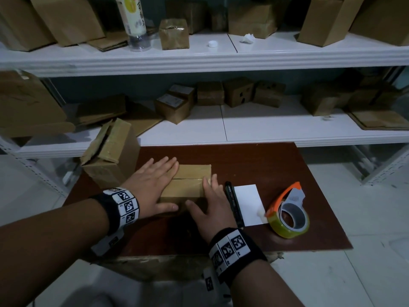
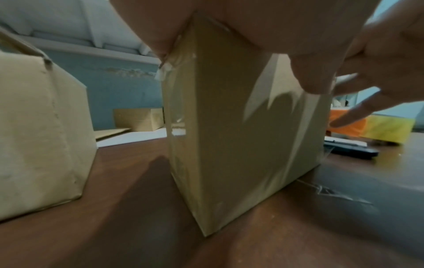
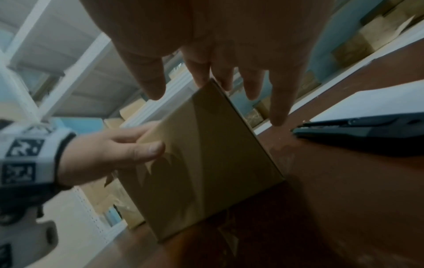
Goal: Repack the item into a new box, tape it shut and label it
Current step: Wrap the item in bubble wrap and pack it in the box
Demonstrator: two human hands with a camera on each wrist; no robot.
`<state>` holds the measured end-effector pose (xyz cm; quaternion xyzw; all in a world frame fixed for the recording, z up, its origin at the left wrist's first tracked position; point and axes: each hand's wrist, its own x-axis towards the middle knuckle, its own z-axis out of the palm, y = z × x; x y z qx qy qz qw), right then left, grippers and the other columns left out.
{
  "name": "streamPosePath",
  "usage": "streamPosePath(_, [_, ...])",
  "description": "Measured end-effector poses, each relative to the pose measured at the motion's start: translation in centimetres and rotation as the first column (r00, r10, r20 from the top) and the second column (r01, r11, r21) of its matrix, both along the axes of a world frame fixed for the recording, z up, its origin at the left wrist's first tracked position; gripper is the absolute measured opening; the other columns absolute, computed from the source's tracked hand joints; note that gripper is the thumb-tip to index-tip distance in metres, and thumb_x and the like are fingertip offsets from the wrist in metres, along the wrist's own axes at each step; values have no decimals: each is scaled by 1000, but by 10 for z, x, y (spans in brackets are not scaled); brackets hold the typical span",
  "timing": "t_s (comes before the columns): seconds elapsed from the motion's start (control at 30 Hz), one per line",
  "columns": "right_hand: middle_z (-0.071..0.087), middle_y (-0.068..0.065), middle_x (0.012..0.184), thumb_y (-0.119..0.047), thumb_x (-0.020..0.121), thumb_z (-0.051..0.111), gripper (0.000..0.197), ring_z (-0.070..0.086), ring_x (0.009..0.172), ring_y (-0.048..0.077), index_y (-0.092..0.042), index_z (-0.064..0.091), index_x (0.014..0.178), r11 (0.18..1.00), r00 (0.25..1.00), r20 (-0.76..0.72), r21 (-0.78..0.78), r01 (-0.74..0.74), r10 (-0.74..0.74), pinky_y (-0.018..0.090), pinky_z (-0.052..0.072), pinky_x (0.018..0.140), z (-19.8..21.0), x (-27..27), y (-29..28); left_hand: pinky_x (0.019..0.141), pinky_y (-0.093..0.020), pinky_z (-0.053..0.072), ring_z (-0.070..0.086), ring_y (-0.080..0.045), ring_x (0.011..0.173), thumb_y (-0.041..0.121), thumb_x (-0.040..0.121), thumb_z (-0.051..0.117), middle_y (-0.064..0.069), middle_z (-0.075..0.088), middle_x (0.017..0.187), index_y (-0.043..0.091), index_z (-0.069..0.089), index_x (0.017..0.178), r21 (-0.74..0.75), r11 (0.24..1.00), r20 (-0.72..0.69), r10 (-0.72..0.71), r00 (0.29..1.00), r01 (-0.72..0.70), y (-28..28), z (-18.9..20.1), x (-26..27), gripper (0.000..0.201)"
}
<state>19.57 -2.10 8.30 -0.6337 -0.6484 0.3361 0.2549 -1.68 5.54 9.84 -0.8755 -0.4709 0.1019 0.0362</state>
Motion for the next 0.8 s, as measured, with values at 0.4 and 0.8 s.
streamPosePath(0.4, [3,-15,168,-37,96,62,75,13,155,14,-31,23,159,994,986,-165,-104,19,-36,37,24,124,9,4,5,124,-47,-3,-17,-22,151,84,80,35,-7,-20,164,14,-17,155,-57,998,-115,13,993,-19,6,3,6,115])
streamPosePath(0.8, [60,-2,136,-38,94,66,47,56,126,18,-23,57,137,837,759,-397,-46,546,-516,38,46,104,27,69,-8,124,-50,-2,-19,-17,150,88,72,43,0,-23,162,14,-18,154,4,992,-54,127,990,-127,-15,33,12,126])
